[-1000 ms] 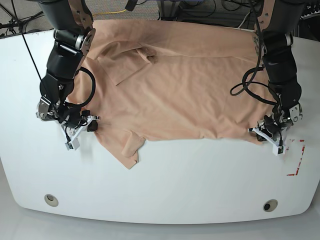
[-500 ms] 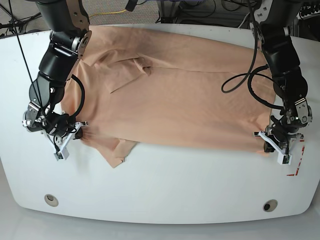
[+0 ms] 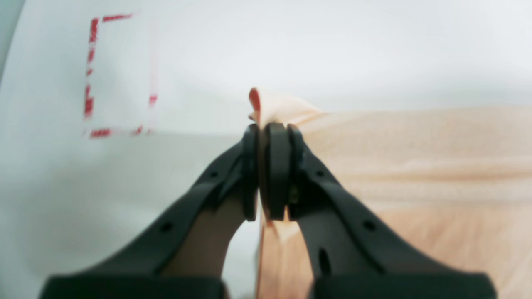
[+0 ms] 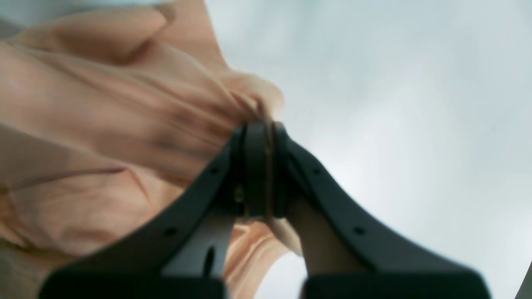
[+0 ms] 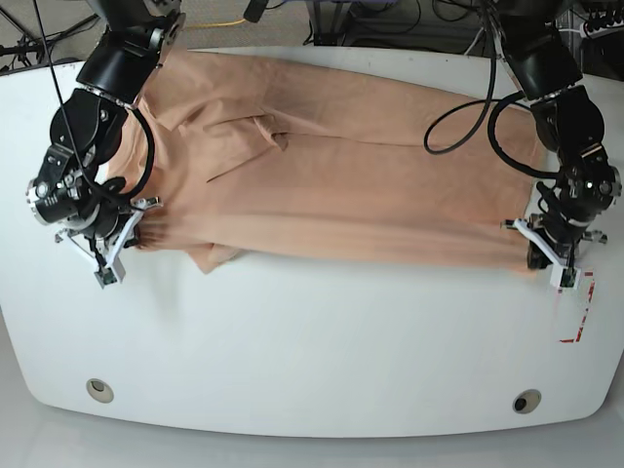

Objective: Fold the T-shirt properly
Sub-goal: 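Lift that edge with both grippers and fold it over onto the shirt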

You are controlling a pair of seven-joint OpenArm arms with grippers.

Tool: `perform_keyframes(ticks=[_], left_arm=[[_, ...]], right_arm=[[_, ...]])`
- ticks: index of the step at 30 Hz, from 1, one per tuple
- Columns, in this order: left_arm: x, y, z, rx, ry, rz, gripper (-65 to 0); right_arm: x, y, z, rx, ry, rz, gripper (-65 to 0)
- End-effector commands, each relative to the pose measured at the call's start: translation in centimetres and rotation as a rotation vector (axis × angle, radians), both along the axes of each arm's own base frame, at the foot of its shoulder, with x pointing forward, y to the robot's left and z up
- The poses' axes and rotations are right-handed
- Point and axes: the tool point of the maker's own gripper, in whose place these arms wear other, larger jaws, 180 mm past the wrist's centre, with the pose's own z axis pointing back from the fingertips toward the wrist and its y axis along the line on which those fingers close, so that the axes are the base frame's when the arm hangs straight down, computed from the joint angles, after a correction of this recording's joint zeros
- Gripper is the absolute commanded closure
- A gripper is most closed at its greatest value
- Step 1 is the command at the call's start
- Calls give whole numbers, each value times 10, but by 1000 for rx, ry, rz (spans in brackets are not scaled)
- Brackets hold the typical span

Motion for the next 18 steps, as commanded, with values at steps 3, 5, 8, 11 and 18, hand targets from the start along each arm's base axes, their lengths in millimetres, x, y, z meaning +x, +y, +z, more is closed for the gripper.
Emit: perform_keyframes(ticks=[3,5,8,11,18], left_arm=[[-17,7,7,58,-17,2,0],[-29,2,-1,73,8,-28,0],[-43,-4,-11,94,46,-86,0],[-55,-7,-21,102,79,-112,0],[-80,12,-12,150,83,-64,0]], right_arm=[[-21,0,16,-55,-45,31,0],[-37,3,10,-69,-28,42,0],[-58,8,-2,-72,12,52,0],[-76,14,-17,-51,59,49,0],[-111,31,-34,19,119,89,0]])
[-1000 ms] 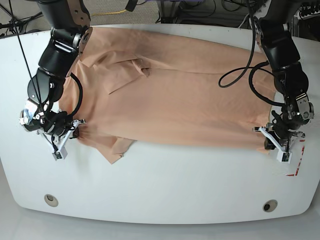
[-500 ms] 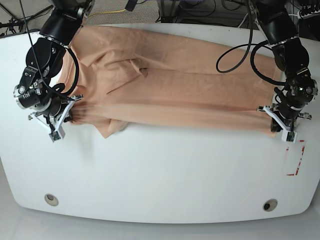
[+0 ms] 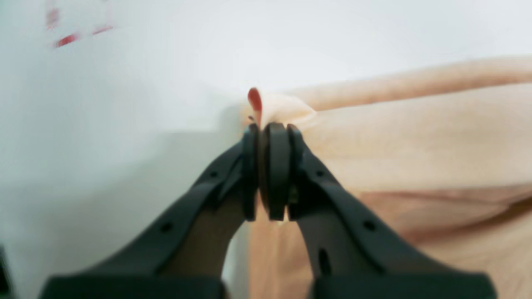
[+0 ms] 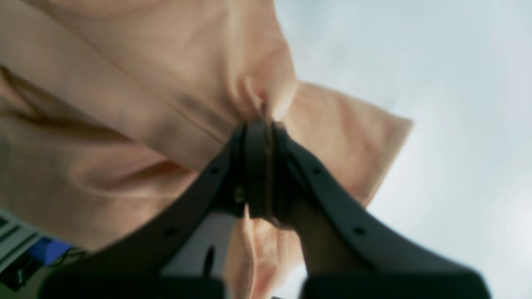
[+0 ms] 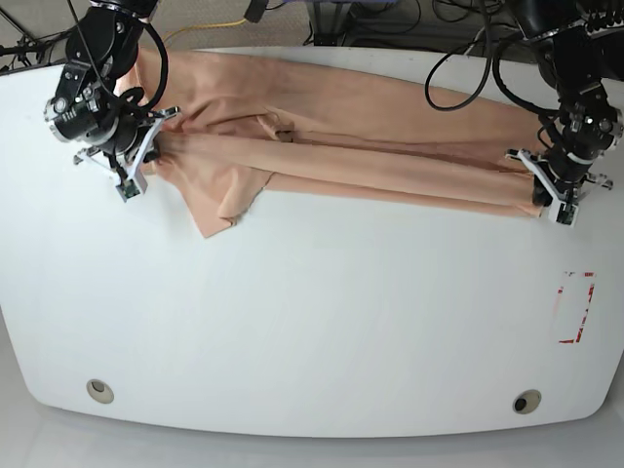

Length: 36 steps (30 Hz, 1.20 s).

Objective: Fold the T-shirt properly
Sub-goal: 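Lift that edge with both grippers and fold it over onto the shirt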

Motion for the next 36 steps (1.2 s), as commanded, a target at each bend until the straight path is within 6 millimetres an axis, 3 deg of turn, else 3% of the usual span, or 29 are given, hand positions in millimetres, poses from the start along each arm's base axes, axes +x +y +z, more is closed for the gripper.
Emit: perform_keyframes(ticks=[1,4,8,10,12,15,16,18,20,23,24,36], left_arm=[[3,6,17,36,-36,0,0],[-7,9,15,64,8,8,0],[-23,9,10,91,53,6,0],[-28,9,7,92,67,5,0],[-34,9,1,92,89,5,0],[-42,11,-4,99,114,1,-13],[-43,13,-4,107,119,-2,-50],[-47,15,-6,116,135,-6,-121],[-50,16,-7,118,140,-4,-264],[-49,17,-6,121,138,-3,-399],[-49,19,-5,129,138,-4,-415],[-40,49,29,206,72,27,-415]], right_arm=[[-4,4,7,25,-25,22,0],[-15,12,2,66,-7,33,0],[-30,1,-2,84,11,-20,0],[-32,2,-5,91,19,-32,-32],[-36,2,-6,93,25,-39,-89],[-44,-1,-10,87,45,-44,-244],[-46,-5,-9,84,45,-55,-320],[-46,-9,-7,83,38,-70,-412],[-48,-17,-5,76,32,-98,-501],[-45,-23,-1,71,13,-117,-503],[-43,-21,2,76,0,-112,-501],[9,-5,39,196,-174,-55,-501]])
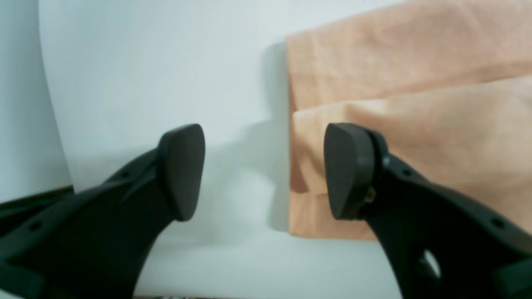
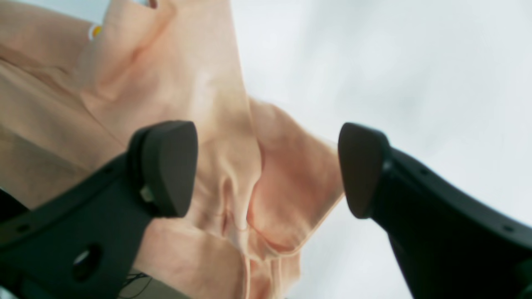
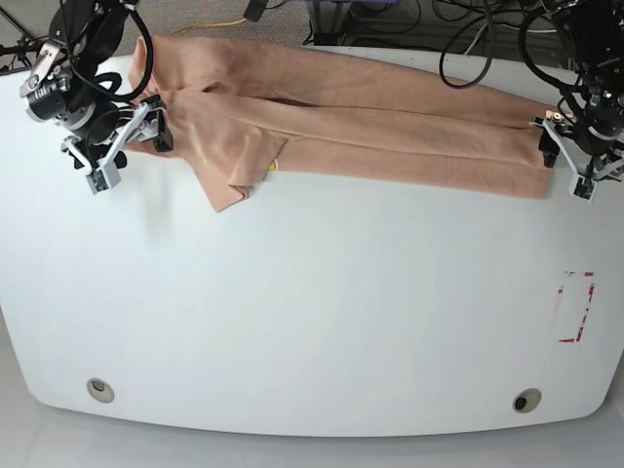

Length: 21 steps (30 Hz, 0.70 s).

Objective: Fold the T-shirt properly
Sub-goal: 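Lift that edge with both grippers and fold it over onto the shirt, then release and regrasp the folded strip ends with both grippers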

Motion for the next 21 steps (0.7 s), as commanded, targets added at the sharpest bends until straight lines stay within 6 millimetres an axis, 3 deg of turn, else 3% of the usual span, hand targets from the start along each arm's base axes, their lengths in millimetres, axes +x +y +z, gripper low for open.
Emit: perform_keyframes(ticks=[1,11,21], left_arm=[[13,10,23,44,-65,5,-415],[15,8,23,40,-68,0,-415],[15,8,20,38,-58,-1,-415]], right_arm=[[23,6,12,18,-66,11,-501],[64,47,-16,24,-14,83,-501],[88,67,-46,110,33,108,-501]])
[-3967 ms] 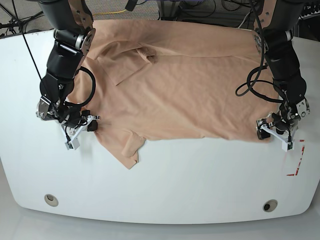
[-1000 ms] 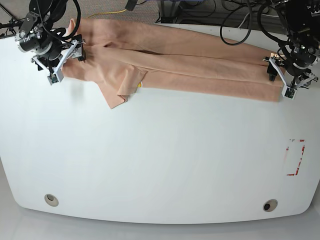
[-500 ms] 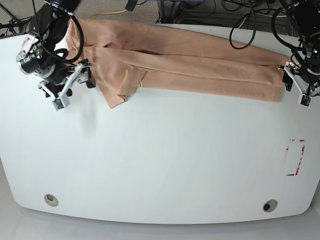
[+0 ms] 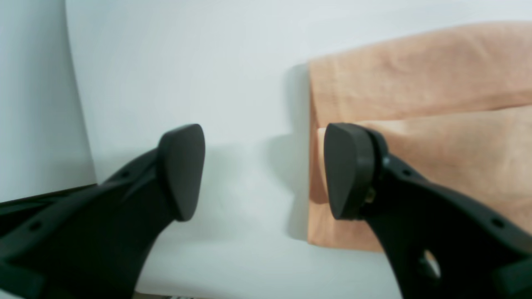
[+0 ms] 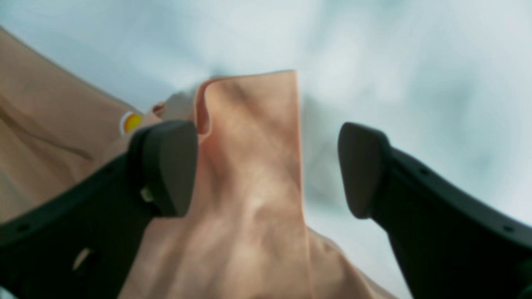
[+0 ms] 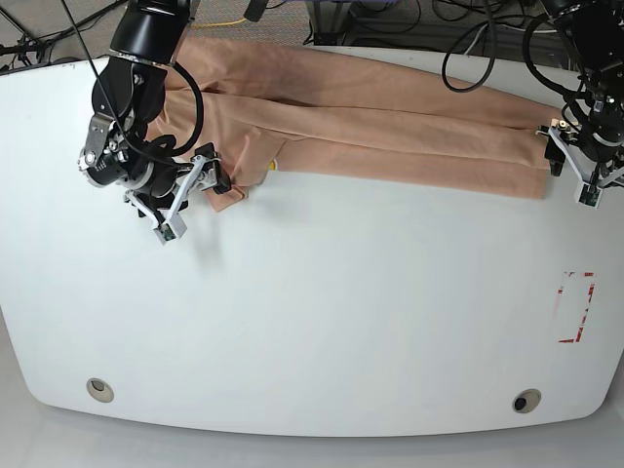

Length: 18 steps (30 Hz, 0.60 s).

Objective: Fold the T-shirt properly
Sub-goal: 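Release and regrasp the folded strip ends with both grippers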

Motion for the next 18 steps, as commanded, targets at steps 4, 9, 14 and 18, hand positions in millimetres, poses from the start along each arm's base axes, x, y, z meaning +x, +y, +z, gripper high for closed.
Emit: perform_keyframes(ticks=[4,9,14,18], left_arm=[[5,5,9,12,-28,-2,-415],[5,4,8,9,-28,-2,-415],[4,0,4,-7,-28,3,-415],[3,0,1,-14,-21,5,-415]], right_arm=[[13,0,-10,63,-4,-26,-501],[10,14,-19,80,19,10,-498],[8,29,-22,84,29,55,-322],[10,38,-20,95,9,76,-81]])
